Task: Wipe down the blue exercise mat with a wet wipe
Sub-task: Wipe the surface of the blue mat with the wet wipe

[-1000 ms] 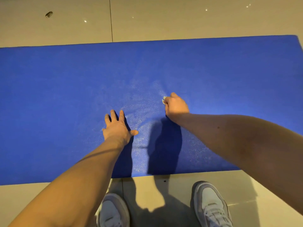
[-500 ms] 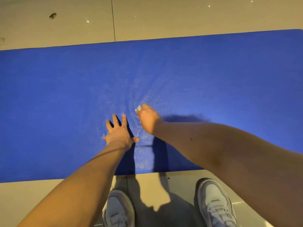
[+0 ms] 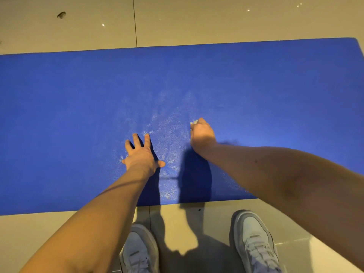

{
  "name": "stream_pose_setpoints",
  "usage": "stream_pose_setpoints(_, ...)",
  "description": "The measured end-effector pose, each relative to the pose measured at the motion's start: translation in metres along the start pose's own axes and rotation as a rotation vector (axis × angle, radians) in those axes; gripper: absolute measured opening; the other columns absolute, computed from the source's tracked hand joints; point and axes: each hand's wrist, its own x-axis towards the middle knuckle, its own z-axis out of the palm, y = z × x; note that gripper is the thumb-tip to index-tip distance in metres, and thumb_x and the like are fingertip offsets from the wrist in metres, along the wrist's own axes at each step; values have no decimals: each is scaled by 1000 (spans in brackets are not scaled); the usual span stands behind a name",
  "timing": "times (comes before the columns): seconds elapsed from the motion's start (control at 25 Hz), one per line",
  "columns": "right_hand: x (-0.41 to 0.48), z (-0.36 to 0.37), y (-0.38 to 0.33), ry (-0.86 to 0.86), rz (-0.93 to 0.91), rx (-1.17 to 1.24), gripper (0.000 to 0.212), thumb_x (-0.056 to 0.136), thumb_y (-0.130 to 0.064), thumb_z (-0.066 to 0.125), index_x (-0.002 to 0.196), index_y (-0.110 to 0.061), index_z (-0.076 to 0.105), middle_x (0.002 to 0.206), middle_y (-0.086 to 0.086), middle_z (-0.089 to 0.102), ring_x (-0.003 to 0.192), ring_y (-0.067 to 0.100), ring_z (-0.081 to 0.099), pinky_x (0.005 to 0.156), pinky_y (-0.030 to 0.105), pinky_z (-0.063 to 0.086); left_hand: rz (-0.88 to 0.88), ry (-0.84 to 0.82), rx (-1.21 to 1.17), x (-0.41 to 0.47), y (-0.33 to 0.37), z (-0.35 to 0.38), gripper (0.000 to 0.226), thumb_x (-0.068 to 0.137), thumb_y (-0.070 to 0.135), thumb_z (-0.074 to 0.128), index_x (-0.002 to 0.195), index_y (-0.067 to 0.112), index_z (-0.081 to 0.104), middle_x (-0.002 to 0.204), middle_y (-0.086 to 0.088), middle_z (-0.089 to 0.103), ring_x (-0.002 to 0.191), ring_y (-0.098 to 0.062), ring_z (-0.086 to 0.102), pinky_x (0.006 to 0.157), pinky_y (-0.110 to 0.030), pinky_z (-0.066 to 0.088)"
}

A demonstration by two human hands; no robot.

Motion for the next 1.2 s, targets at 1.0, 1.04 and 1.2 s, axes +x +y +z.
stream_pose_setpoints(1.0, -31, 6, -36, 3, 17, -11, 26, 79, 6, 44, 81, -17, 56, 107, 13, 45, 118, 31, 47, 68, 19, 35, 85, 79, 43, -11, -15, 8, 112, 83, 72, 62, 161, 32, -8, 167, 1, -15, 154, -33, -7, 99, -50, 48)
stream_pose_setpoints(1.04, -31, 7, -59, -45, -34, -23, 26, 78, 6, 41, 78, -17, 52, 104, 10, 44, 115, 30, 48, 64, 18, 32, 107, 80, 32, -12, -20, 9, 110, 84, 70, 62, 161, 31, -6, 167, 2, -15, 154, -31, -9, 101, -51, 46)
stream_pose_setpoints(1.2, -37, 23, -117, -121, -245, -66, 23, 92, 0, 52, 109, -10, 63, 120, 11, 48, 113, 25, 48, 85, 26, 41, 143, 61, -17, -23, -43, 23, 114, 81, 64, 72, 161, 31, -2, 166, 1, -12, 153, -30, -9, 107, -53, 43)
